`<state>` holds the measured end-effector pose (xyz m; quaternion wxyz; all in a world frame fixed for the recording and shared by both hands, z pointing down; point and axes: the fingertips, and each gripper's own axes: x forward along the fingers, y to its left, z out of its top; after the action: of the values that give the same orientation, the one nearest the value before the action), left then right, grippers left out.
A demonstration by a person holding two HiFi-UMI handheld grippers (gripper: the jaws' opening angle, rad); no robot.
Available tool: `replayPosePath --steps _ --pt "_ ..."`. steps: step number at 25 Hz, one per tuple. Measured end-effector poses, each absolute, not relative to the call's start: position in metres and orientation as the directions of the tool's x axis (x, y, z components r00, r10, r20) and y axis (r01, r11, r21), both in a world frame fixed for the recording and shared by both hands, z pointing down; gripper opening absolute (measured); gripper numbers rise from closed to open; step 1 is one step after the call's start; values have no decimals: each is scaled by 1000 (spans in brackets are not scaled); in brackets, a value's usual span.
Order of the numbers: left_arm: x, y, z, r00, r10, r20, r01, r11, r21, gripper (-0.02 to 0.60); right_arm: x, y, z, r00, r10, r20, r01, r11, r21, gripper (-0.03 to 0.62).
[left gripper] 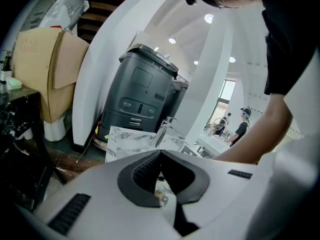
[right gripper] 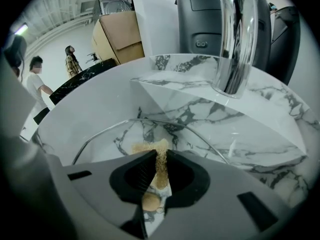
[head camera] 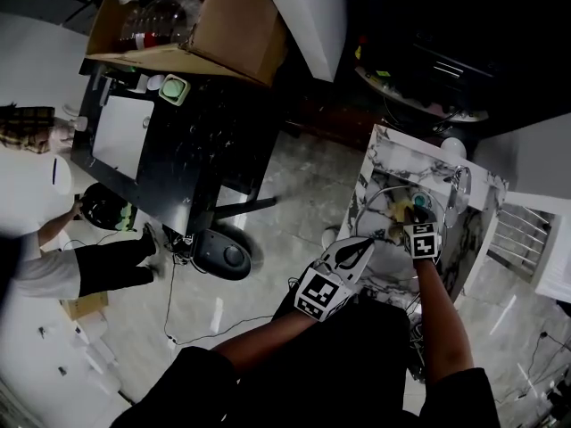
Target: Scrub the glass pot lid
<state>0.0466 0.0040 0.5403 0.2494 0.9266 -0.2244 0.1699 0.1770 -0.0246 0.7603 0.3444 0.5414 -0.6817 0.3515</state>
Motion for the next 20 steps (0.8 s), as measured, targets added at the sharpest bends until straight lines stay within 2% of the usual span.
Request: replayPosePath --steps 20 --pt "66 26 538 834 -354 423 -521 -760 389 17 207 -7 762 -184 -505 843 -981 145 -128 64"
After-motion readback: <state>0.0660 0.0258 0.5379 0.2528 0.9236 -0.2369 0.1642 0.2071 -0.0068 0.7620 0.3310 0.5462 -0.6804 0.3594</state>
